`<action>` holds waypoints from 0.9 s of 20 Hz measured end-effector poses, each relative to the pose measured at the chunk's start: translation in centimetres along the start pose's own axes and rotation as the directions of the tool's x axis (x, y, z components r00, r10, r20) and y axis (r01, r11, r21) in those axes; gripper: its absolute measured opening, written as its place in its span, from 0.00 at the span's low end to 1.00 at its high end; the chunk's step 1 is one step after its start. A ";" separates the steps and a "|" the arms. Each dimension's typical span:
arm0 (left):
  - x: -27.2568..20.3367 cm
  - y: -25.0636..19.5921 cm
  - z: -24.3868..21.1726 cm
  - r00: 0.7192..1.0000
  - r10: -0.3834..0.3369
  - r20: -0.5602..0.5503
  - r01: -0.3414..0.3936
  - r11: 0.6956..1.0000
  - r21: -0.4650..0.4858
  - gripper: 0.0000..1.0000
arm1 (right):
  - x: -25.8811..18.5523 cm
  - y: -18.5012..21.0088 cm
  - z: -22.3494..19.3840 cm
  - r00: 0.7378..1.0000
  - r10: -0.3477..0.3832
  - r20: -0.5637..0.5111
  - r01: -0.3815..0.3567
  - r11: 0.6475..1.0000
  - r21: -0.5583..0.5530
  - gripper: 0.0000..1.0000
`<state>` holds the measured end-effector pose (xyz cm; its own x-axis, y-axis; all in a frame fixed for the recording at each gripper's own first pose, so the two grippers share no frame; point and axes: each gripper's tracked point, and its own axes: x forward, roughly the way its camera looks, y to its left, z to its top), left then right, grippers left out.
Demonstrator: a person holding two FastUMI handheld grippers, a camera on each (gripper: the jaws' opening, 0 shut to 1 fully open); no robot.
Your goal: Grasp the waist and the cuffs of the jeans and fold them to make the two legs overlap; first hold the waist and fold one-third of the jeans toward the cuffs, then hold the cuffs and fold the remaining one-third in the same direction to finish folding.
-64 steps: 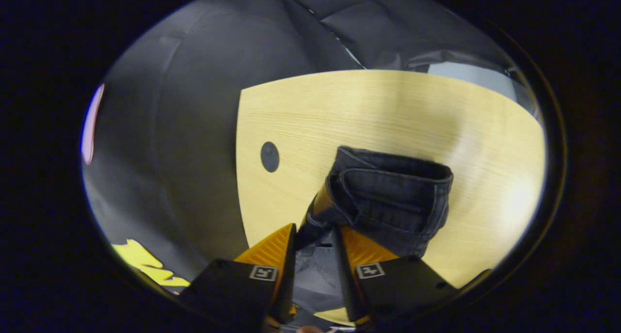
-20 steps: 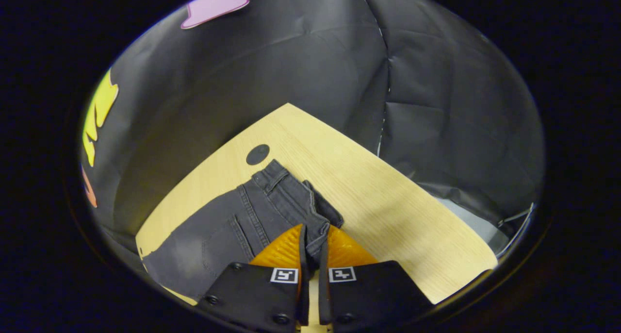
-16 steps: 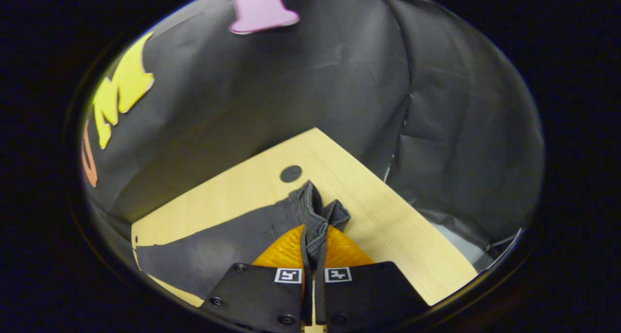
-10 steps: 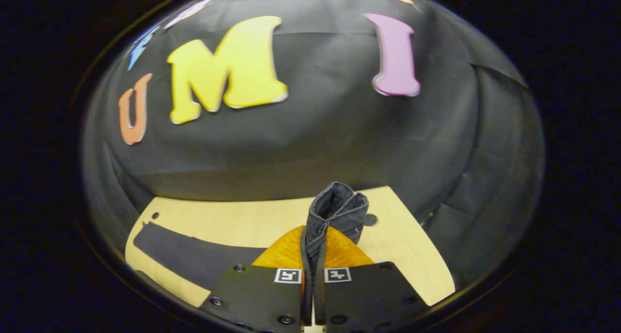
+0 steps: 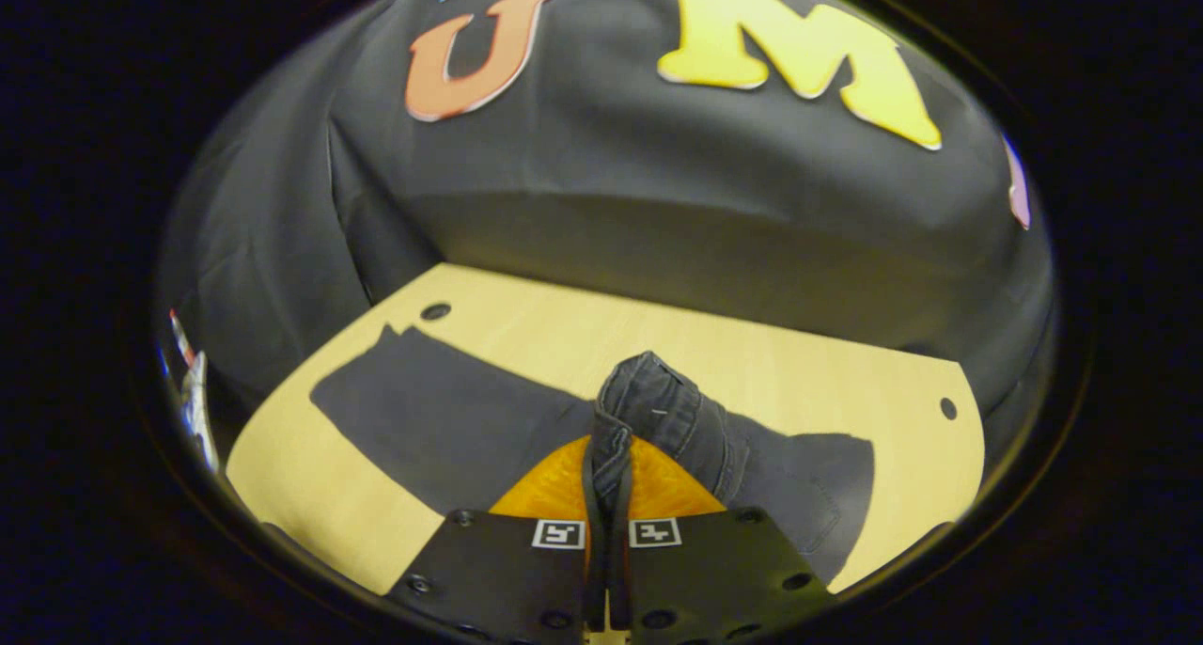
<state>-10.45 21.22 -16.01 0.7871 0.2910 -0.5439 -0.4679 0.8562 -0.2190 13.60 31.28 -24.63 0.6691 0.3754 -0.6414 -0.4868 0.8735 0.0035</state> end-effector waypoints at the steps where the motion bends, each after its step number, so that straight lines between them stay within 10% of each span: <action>1: 0.0 1.0 -0.1 1.000 0.013 -0.003 -0.013 1.000 -0.005 0.98 | 0.8 0.4 -0.7 1.000 -0.014 -0.007 0.013 1.000 -0.027 0.03; 8: 2.1 4.1 -0.9 0.997 0.049 -0.054 -0.054 0.994 -0.098 0.98 | 3.2 3.9 -6.4 0.986 0.086 -0.145 -0.096 0.993 -0.062 0.14; 11: 4.4 3.4 -0.7 0.997 0.025 -0.075 -0.038 0.983 -0.181 0.98 | 0.4 5.7 -6.5 0.957 0.229 -0.178 -0.236 0.972 -0.015 0.92; 12: 5.3 3.0 -0.5 0.997 0.013 -0.082 -0.030 0.977 -0.213 0.98 | -0.7 5.2 -6.3 0.957 0.234 -0.172 -0.239 0.971 -0.007 0.99; 18: 17.7 2.3 -3.5 0.929 -0.089 -0.359 -0.136 0.820 -0.556 0.98 | -16.5 -7.7 -5.0 0.982 0.164 -0.092 -0.151 0.980 0.131 0.94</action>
<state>1.00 26.85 -29.02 0.6287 0.0405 -0.7766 -0.7142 0.4250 -0.5561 3.51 16.80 -17.91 0.5261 0.4833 -0.6997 -0.5042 0.8399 0.2010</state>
